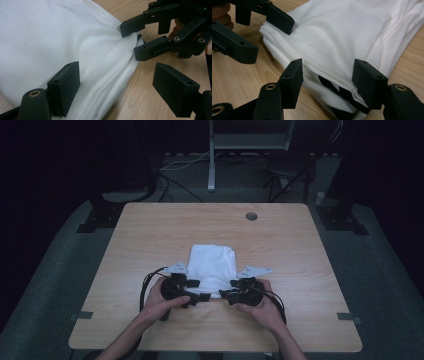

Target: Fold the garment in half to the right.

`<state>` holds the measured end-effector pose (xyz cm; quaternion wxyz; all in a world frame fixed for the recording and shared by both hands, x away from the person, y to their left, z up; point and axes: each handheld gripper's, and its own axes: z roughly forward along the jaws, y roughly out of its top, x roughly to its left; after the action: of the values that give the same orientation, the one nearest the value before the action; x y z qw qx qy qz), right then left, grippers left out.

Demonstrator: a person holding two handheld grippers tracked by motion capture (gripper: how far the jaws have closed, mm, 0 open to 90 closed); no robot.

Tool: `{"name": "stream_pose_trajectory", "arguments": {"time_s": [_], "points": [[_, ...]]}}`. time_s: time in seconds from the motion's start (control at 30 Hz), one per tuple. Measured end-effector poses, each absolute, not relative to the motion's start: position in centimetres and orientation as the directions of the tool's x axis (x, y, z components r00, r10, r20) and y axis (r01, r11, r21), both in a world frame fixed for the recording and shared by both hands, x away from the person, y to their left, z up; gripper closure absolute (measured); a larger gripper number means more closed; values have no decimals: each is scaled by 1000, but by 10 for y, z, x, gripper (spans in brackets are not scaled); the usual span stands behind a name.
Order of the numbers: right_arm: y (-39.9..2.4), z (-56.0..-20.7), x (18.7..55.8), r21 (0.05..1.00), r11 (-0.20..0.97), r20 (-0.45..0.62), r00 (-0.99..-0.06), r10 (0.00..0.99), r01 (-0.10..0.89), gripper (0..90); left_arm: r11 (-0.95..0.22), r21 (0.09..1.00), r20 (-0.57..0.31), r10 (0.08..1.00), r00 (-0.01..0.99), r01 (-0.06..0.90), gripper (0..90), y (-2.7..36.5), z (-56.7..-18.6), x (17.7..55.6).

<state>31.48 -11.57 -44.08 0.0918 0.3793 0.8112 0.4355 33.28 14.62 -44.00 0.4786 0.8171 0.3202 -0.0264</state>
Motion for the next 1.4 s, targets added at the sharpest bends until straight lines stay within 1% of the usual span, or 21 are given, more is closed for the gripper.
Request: {"name": "stream_pose_trajectory", "arguments": {"time_s": [0.13, 0.3, 0.37, 0.47, 0.7, 0.93, 1.07, 1.27, 1.4], "points": [[-115, -440, 312, 771, 347, 173, -700, 693, 534, 413, -323, 768, -358, 500, 789, 554, 218, 147, -440, 332], [-114, -441, 310, 777, 348, 159, -699, 697, 524, 406, -301, 788, -351, 500, 792, 538, 218, 150, -435, 330], [-115, -440, 310, 781, 338, 165, -695, 700, 525, 391, -288, 791, -352, 508, 786, 540, 217, 151, -434, 328], [-114, -440, 309, 784, 336, 162, -694, 701, 523, 372, -300, 789, -340, 513, 788, 536, 217, 153, -436, 327], [-120, -435, 305, 808, 296, 156, -671, 725, 509, 327, -264, 808, -345, 513, 786, 527, 217, 160, -433, 322], [-133, -426, 303, 838, 241, 145, -627, 765, 489, 288, -224, 842, -297, 566, 769, 490, 217, 173, -424, 317], [-136, -424, 302, 845, 232, 142, -621, 771, 481, 275, -203, 865, -263, 596, 759, 459, 217, 179, -416, 314], [-139, -421, 300, 860, 208, 143, -612, 778, 466, 220, -183, 890, -218, 635, 741, 418, 217, 188, -407, 306], [-142, -419, 298, 869, 197, 138, -605, 784, 454, 205, -161, 898, -216, 649, 729, 409, 217, 195, -404, 303]]}}
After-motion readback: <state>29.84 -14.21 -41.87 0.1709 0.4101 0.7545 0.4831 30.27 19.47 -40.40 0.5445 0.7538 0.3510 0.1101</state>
